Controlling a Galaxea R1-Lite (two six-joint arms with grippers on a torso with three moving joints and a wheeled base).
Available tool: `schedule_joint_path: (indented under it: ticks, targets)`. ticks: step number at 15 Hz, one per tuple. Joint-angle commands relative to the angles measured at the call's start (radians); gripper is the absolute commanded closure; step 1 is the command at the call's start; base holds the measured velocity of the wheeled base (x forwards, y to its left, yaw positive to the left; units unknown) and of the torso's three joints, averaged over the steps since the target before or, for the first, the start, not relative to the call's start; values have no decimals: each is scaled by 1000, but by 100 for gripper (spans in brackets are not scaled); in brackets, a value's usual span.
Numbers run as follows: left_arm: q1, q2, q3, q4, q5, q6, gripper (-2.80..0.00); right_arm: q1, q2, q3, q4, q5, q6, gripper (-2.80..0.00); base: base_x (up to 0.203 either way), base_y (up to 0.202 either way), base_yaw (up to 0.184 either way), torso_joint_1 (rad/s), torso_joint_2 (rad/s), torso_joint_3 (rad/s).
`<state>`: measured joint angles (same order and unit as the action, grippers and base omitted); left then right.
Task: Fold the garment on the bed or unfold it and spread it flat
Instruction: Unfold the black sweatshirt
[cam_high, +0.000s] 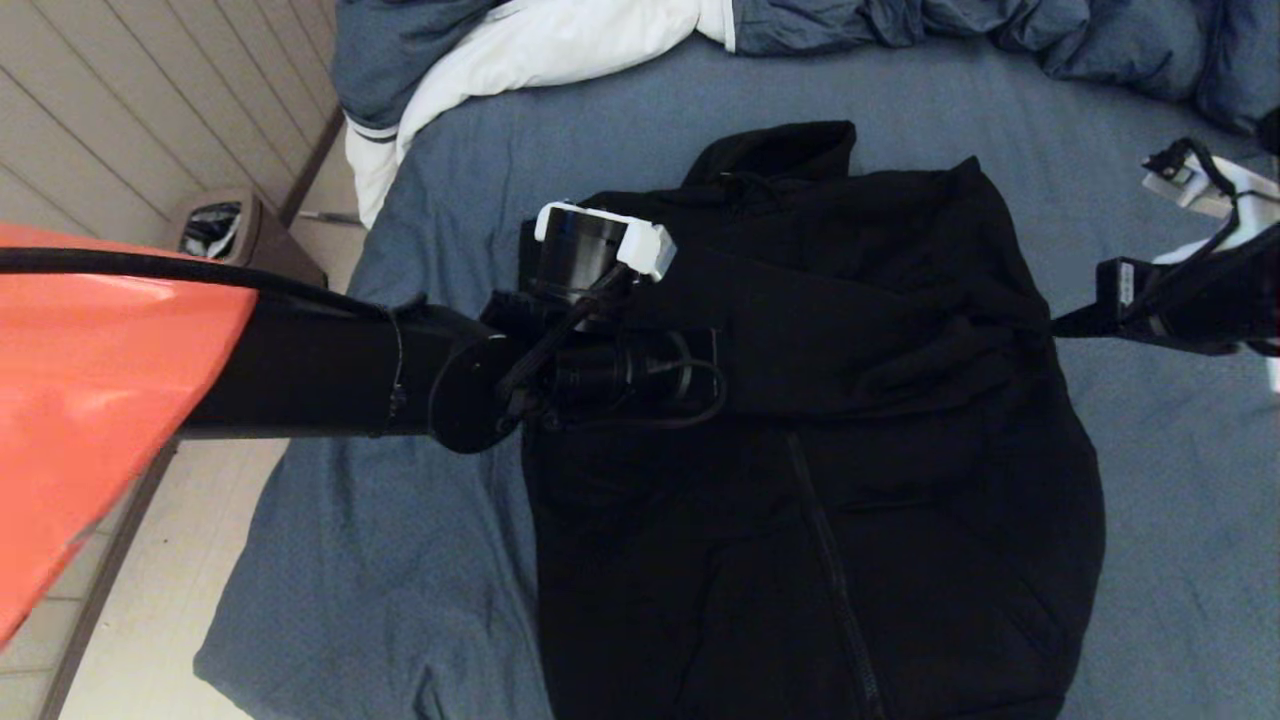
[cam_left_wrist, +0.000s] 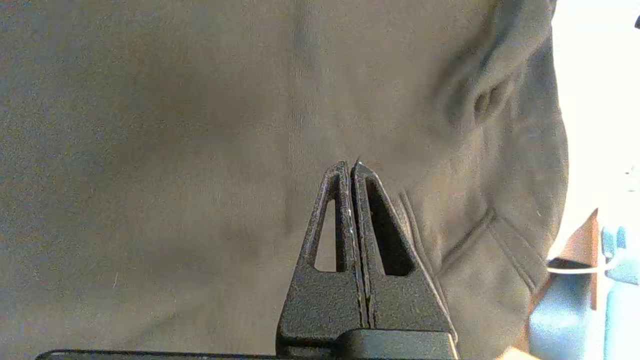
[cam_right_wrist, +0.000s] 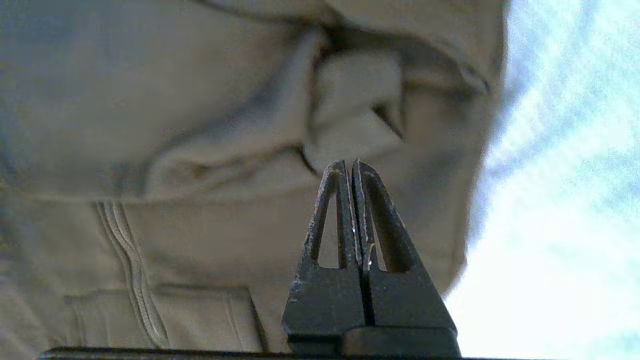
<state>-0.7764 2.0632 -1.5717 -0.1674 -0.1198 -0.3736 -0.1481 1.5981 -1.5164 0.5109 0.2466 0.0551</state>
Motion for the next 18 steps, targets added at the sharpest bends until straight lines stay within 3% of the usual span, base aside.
schedule_joint_path:
  ticks: [1, 4, 6, 7, 18]
  targets:
    - [-2, 55, -39, 0, 0, 7, 0, 22, 37, -25, -10, -1, 1, 0, 0, 0, 0, 0, 0, 0]
    - [-29, 101, -50, -12, 11, 45, 0, 78, 98, -80, -14, -4, -1, 0, 0, 0, 0, 0, 0, 0]
    - [-72, 129, -73, -12, 55, 67, 0, 117, 123, -108, -15, -7, -2, 0, 0, 0, 0, 0, 0, 0]
    - [-77, 132, -78, -13, 71, 90, 0, 126, 120, -112, -14, -19, -3, -280, 0, 0, 0, 0, 0, 0]
    - [-63, 157, -151, -4, 80, 107, 0, 165, 171, -80, -68, -35, -77, -280, 0, 0, 0, 0, 0, 0]
